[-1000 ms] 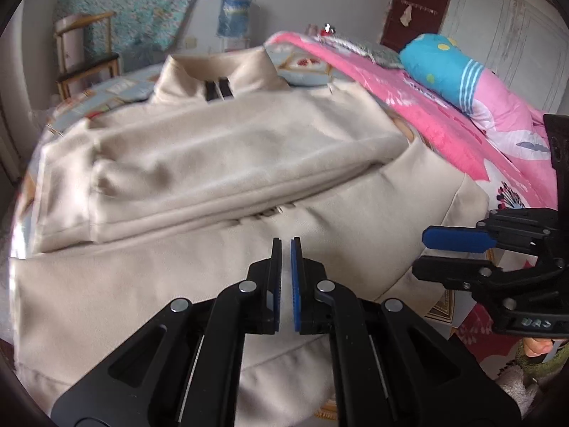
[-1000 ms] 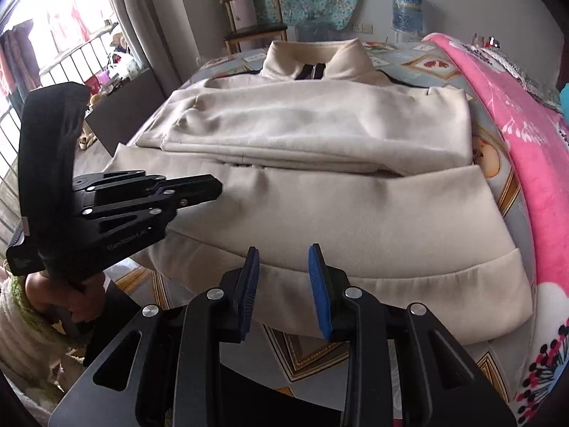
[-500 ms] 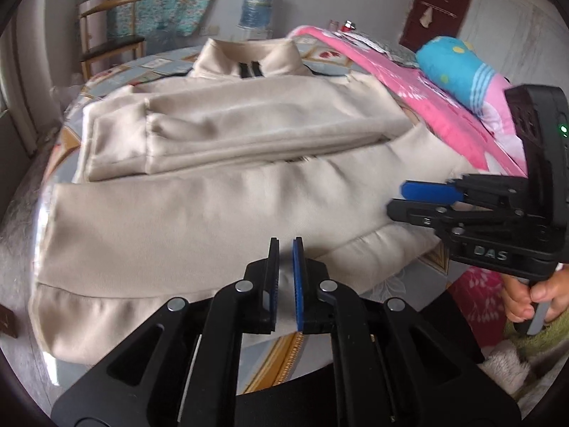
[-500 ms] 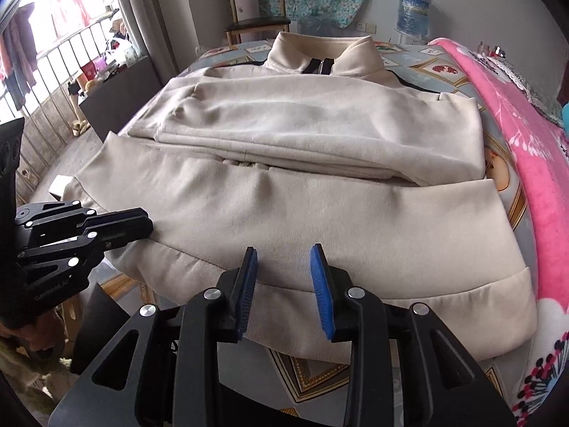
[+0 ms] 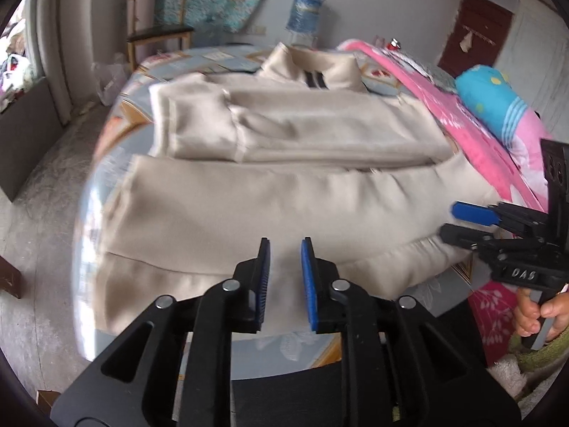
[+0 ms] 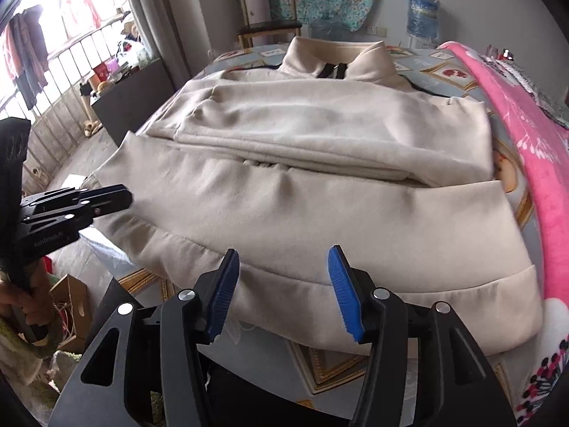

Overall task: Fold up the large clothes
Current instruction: 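Move both tools to the beige jacket hem and grasp it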

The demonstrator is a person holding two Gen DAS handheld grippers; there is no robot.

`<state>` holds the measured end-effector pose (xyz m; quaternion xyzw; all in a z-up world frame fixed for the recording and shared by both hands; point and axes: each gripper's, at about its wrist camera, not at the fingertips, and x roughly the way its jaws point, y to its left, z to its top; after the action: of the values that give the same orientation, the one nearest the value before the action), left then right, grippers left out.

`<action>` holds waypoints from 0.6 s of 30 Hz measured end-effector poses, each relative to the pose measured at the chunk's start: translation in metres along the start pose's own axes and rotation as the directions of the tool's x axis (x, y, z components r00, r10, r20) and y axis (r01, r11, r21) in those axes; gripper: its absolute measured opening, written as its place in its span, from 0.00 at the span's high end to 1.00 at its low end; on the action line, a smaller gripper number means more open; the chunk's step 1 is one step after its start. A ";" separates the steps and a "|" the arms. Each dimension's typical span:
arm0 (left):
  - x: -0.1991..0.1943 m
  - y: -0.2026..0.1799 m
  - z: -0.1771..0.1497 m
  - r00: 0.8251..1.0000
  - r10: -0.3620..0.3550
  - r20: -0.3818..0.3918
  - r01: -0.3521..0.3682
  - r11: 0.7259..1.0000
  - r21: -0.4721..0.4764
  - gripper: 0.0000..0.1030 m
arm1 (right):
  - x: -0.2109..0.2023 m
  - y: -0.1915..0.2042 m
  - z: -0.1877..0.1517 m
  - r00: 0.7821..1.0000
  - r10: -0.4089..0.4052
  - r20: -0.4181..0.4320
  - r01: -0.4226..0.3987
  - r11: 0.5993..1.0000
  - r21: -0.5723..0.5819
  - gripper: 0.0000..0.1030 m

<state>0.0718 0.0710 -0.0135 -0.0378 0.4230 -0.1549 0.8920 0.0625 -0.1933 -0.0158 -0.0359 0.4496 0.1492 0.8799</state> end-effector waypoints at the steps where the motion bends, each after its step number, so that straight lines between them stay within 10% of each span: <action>1: 0.000 0.005 0.001 1.000 0.016 0.004 -0.016 1.000 -0.010 0.77 | -0.001 -0.005 0.001 1.000 -0.006 0.002 0.006 1.000 0.014 0.50; 9: 0.003 0.048 0.000 0.999 0.043 -0.019 -0.045 0.990 -0.135 0.77 | 0.010 -0.033 -0.003 0.999 -0.003 -0.044 0.008 0.993 0.116 0.41; 18: 0.005 0.050 0.006 0.994 0.102 -0.024 -0.104 0.988 -0.109 0.47 | 0.005 -0.054 0.004 0.997 -0.075 -0.020 0.077 0.981 0.179 0.25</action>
<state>0.0914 0.1169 -0.0237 -0.0637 0.4404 -0.0851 0.8915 0.0844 -0.2431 -0.0215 0.0252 0.4655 0.0742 0.8816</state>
